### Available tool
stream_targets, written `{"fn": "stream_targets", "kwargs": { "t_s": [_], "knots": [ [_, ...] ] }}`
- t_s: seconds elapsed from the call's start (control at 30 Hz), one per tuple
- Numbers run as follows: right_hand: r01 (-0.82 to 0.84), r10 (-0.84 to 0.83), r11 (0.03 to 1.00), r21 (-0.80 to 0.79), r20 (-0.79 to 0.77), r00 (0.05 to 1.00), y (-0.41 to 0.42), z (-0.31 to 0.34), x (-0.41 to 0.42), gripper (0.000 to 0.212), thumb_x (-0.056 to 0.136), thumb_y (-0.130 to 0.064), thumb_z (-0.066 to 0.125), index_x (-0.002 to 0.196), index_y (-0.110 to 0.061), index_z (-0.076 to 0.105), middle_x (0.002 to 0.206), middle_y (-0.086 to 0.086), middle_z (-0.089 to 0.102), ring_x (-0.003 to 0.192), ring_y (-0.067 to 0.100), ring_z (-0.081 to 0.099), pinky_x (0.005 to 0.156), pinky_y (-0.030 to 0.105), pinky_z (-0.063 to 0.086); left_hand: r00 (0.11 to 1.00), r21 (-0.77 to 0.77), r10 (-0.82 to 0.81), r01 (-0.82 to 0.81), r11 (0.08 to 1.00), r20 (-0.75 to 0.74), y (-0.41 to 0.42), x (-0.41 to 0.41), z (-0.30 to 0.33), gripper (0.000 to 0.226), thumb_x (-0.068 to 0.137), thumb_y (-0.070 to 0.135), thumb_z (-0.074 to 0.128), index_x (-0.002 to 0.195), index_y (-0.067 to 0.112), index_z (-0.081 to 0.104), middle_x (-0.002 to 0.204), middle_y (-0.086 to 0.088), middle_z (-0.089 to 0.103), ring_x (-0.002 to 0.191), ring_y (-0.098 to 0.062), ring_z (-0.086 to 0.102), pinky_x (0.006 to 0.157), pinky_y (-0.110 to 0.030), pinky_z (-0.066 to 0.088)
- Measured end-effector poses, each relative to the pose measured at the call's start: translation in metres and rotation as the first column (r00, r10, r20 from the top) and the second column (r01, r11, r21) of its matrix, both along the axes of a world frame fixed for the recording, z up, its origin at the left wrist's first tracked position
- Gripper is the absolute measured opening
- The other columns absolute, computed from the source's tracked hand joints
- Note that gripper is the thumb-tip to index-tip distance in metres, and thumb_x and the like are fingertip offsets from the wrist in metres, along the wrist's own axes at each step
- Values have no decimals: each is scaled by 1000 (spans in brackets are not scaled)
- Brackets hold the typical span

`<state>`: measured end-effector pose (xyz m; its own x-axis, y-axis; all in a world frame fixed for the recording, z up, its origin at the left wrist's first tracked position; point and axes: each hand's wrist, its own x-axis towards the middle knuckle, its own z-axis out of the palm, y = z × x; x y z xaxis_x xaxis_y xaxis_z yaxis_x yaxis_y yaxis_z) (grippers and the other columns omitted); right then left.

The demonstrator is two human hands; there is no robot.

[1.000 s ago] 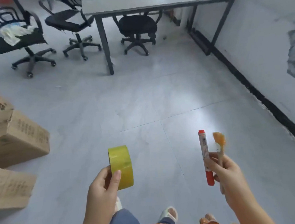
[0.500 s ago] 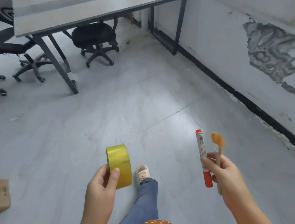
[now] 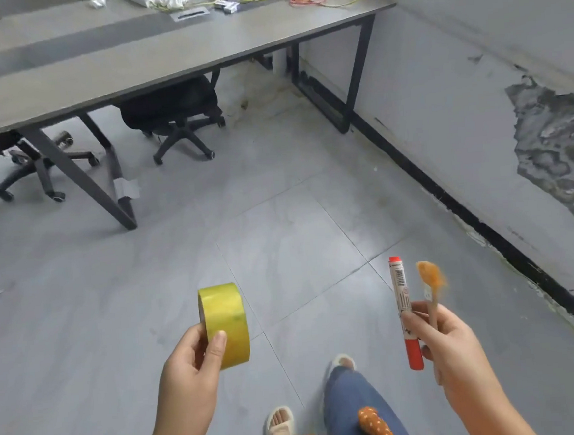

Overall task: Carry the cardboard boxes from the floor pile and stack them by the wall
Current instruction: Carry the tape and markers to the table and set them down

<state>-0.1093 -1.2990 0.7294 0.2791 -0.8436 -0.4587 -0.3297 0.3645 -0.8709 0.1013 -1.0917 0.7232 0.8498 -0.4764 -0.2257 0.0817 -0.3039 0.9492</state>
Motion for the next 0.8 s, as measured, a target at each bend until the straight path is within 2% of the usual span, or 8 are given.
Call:
{"fn": "stream_targets", "kwargs": {
  "t_s": [0.13,0.23,0.4,0.5,0.57,0.7,0.8],
  "knots": [
    [-30,30,1000,-9,-18,999,-94,-7,50,4,90,-16,64,89,-19,67,80,2,68,76,15,60,64,28,41,999,19,28,-29,999,33,-84,40,-8,16,92,13,56,86,25,65,83,12,72,74,3,64,66,-9,47],
    [-86,86,996,-29,0,996,-176,-3,92,4,89,-14,64,91,-16,67,81,3,68,75,15,59,65,28,42,995,9,83,-83,996,54,-153,67,-6,16,92,14,56,85,25,65,82,9,72,76,-4,63,71,-20,48],
    [-196,197,979,-51,12,980,-297,11,161,7,88,-11,66,89,-18,68,78,0,69,72,14,59,66,27,41,984,-20,162,-161,987,74,-260,107,9,22,91,9,56,83,27,64,80,18,72,67,9,61,64,-4,43],
    [-271,271,962,-31,-1,963,-347,8,207,5,89,-11,65,90,-14,68,77,5,65,70,17,53,64,29,37,974,-41,227,-226,973,21,-304,134,12,21,92,8,55,84,24,66,82,12,73,70,5,62,66,-9,46],
    [-319,319,947,-29,-8,948,-373,5,241,5,88,-12,66,89,-16,69,72,1,64,69,16,54,64,30,37,965,-58,263,-263,963,-12,-328,160,13,20,92,7,54,86,22,67,84,8,74,73,2,64,68,-11,47],
    [-367,366,930,-22,-11,930,-419,-9,316,10,88,-11,66,83,-20,69,69,-1,64,69,16,54,63,29,39,952,-52,304,-305,951,-22,-372,226,1,19,92,5,54,85,18,66,82,6,73,70,2,62,66,-10,47],
    [-356,356,934,-28,-4,934,-455,-14,383,9,89,-13,66,86,-21,69,72,-1,67,71,15,56,64,30,40,948,-46,317,-317,947,-14,-406,294,-4,19,92,4,54,85,16,66,79,9,73,68,5,62,65,-7,46]
  ]
}}
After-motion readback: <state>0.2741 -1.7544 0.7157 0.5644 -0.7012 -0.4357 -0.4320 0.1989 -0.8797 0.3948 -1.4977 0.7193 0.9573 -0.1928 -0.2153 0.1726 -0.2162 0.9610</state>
